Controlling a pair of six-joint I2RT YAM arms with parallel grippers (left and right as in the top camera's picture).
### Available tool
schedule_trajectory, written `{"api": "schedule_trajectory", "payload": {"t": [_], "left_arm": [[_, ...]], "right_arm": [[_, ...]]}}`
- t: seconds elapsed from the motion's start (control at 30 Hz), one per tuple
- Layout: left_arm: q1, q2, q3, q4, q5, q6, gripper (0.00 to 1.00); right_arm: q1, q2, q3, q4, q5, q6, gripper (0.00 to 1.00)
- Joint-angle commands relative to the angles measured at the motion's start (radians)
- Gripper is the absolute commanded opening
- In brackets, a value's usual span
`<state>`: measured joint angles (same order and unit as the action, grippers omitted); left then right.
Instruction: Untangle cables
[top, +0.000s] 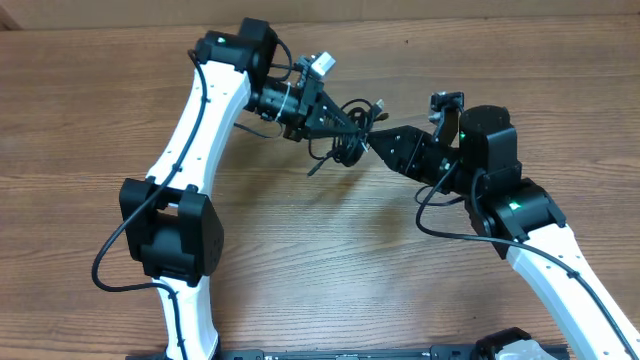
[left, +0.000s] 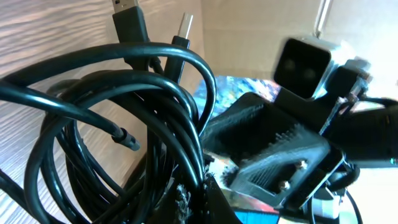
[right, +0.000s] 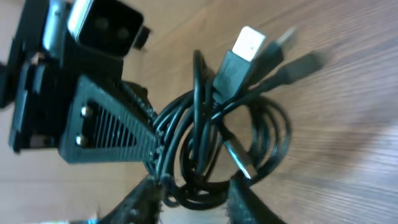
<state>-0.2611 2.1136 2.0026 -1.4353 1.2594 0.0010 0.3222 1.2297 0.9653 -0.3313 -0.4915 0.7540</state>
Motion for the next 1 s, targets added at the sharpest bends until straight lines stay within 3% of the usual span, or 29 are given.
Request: {"api": "schedule_trajectory", "payload": {"t": [0.0,0.13,0.47,0.67,0.97], "left_arm": [[-0.018,-0.008,0.006,0.004,0.095,0.060,0.04],[-0.034,-0.008,0.006,0.008,0.114,0.075,0.04],[-0.074,-0.008,0.006,0.007,0.113,0.074,0.04],[-0.087,-0.008,0.006,0.003,0.061,0.074,0.04],[-0.089,-0.008,0.006,0.008,0.020,0.051,0.04]], "right_arm": [[-0.003,0.023,0.023,0.008,-0.041,0.083,0.26],[-0.003,0.058,0.023,0.006,-0.033,0.092,0.22],[-0.003,0.102,0.023,0.027,-0.034,0.114,0.24],[-0.003,0.102,0.023,0.084,-0.106,0.115,0.39],[-0.003,0.102,0.023,0.089,-0.133,0.166,0.47]]}}
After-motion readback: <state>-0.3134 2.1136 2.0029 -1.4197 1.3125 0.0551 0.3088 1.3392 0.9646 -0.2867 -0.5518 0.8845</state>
